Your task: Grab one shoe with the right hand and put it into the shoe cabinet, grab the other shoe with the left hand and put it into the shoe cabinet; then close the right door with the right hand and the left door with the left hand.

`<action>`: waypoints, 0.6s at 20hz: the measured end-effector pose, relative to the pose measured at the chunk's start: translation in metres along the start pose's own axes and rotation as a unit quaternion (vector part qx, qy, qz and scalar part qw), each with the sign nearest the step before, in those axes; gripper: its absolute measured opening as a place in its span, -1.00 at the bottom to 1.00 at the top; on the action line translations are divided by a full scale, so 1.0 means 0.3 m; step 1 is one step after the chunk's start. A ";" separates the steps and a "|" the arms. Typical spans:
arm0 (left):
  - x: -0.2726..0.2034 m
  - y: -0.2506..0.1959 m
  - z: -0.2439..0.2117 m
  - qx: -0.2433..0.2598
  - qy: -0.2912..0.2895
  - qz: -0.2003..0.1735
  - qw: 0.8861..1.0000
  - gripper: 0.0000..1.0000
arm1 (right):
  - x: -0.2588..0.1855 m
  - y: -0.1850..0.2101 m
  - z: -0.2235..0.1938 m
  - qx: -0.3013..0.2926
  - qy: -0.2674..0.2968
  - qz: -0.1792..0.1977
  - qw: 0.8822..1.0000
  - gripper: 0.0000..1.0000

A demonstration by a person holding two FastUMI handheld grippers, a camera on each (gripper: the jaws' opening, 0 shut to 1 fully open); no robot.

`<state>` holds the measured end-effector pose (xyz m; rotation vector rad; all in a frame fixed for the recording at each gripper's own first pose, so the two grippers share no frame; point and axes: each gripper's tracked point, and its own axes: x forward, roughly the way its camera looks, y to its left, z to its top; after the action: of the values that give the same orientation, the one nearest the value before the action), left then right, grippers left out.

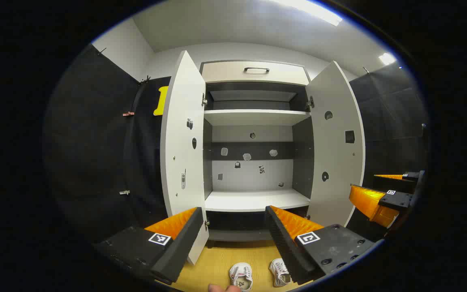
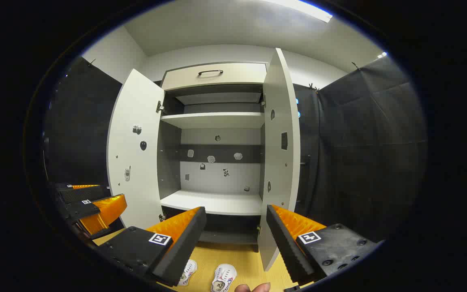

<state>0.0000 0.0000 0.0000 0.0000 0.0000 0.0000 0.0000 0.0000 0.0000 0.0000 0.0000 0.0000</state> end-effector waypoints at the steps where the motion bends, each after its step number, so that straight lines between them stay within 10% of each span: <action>1: 0.000 0.002 -0.002 0.000 -0.001 0.000 1.000 0.93 | -0.002 0.003 0.000 0.000 0.000 0.000 1.000 0.94; 12: -0.016 -0.001 -0.004 -0.002 -0.004 -0.002 1.000 0.93 | -0.015 -0.015 0.011 0.000 -0.005 -0.007 1.000 0.95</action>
<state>-0.0047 -0.0004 -0.0013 -0.0039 -0.0086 -0.0043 -0.0044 -0.0046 0.0032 0.0002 -0.0096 -0.0140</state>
